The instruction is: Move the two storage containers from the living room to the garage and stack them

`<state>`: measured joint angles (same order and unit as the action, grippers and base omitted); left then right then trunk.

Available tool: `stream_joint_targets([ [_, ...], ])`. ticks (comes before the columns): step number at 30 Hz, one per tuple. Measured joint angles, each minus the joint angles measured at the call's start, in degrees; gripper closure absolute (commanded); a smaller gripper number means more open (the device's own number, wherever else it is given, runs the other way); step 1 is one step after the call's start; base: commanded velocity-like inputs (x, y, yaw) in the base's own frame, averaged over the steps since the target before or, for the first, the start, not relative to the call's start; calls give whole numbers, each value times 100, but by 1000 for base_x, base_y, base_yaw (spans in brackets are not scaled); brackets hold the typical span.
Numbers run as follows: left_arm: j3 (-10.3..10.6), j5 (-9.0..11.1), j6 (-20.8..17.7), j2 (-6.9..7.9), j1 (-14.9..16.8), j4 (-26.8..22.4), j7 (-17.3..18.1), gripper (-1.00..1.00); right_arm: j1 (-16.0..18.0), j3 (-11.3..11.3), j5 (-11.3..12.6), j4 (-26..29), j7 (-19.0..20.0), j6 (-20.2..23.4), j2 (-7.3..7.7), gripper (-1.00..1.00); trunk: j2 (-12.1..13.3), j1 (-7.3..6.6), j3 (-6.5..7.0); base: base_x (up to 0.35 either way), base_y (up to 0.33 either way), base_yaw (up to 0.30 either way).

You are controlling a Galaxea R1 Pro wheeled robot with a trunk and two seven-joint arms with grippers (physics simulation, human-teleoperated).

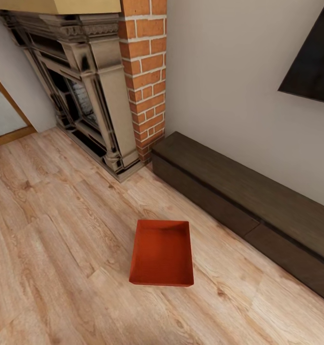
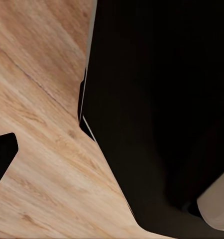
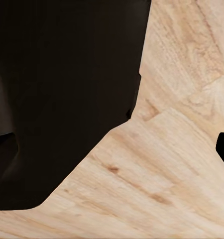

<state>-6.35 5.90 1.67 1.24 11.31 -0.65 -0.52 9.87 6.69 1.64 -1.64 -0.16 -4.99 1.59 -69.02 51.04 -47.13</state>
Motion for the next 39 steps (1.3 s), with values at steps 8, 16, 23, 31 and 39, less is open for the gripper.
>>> stream_joint_targets([
  [8, 0, -4, 0, 0, 0, -3, -9, -100, -1, 2, -2, 0, 0, -1, 0, -100, -321, 176, -144, 0, 0, 0],
  [16, 1, 0, 0, 0, 0, -3, -9, -100, 0, 9, -2, -1, 0, 4, -8, -100, -642, 352, -287, 0, 0, 0],
  [23, 1, 0, 0, 0, 0, 4, -9, -100, -1, 9, 0, 0, 0, -4, 0, -100, -923, 505, -413, 0, 0, 0],
  [31, 1, 1, 0, 0, 0, 6, -9, -100, 0, 9, -2, 0, 0, -4, 0, -100, -1244, 681, -557, 0, 0, 0],
  [39, 1, 1, 0, 0, 0, 0, -9, -100, 0, 9, -4, 1, 0, -4, 0, -100, -1565, 857, -700, 0, 0, 0],
])
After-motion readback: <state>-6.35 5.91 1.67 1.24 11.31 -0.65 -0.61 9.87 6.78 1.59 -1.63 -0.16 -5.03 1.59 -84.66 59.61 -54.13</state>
